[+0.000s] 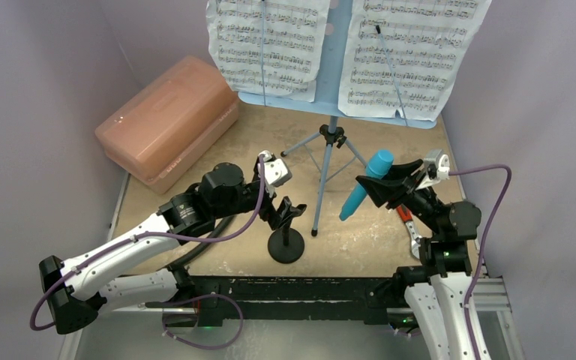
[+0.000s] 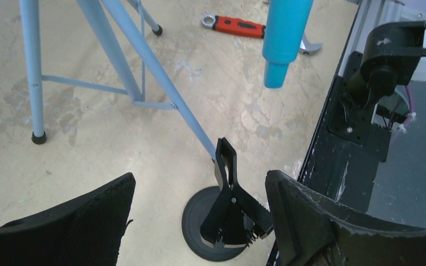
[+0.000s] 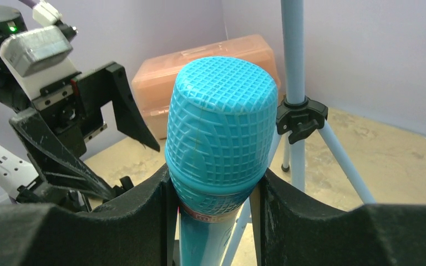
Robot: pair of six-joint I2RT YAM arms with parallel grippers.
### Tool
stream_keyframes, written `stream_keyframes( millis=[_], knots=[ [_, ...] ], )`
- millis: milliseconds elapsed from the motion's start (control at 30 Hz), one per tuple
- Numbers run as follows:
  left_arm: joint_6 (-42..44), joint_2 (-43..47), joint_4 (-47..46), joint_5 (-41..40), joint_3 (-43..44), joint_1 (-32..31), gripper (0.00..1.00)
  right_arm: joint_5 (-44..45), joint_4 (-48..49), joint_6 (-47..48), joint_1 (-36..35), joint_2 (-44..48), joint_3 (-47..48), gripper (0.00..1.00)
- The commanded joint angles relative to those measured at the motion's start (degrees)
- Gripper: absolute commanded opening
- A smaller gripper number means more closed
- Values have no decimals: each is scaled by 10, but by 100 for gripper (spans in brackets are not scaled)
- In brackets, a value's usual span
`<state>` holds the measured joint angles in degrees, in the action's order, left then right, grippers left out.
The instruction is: Set up the instrument practice props
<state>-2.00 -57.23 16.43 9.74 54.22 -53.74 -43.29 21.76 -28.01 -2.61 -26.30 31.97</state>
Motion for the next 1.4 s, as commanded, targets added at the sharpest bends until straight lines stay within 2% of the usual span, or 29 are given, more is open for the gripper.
stream_keyframes(
  millis=[0, 333, 633, 800, 867, 1067, 1267, 1367],
  knots=[
    [17, 3, 37, 20, 18, 1, 85, 2, 100, -39, -3, -8, -13, 0],
    [12, -28, 51, 41, 28, 0, 80, 58, 105, -10, -46, -45, -16, 0],
    [26, -41, 64, -1, 33, -26, 76, 133, 107, 34, -110, -69, -12, 0],
    [52, -30, 80, -36, 40, -42, 80, 144, 123, 43, -126, -84, -11, 0],
    [59, -20, 82, -53, 39, -45, 85, 146, 127, 50, -136, -88, -10, 0],
    [73, -5, 78, -68, 26, -47, 85, 174, 126, 71, -171, -99, -8, 0],
    [76, -17, 62, -51, 10, -47, 80, 198, 131, 83, -204, -108, -8, 0],
    [86, -22, 62, -39, 8, -47, 70, 199, 135, 89, -216, -113, -5, 0]
  ],
)
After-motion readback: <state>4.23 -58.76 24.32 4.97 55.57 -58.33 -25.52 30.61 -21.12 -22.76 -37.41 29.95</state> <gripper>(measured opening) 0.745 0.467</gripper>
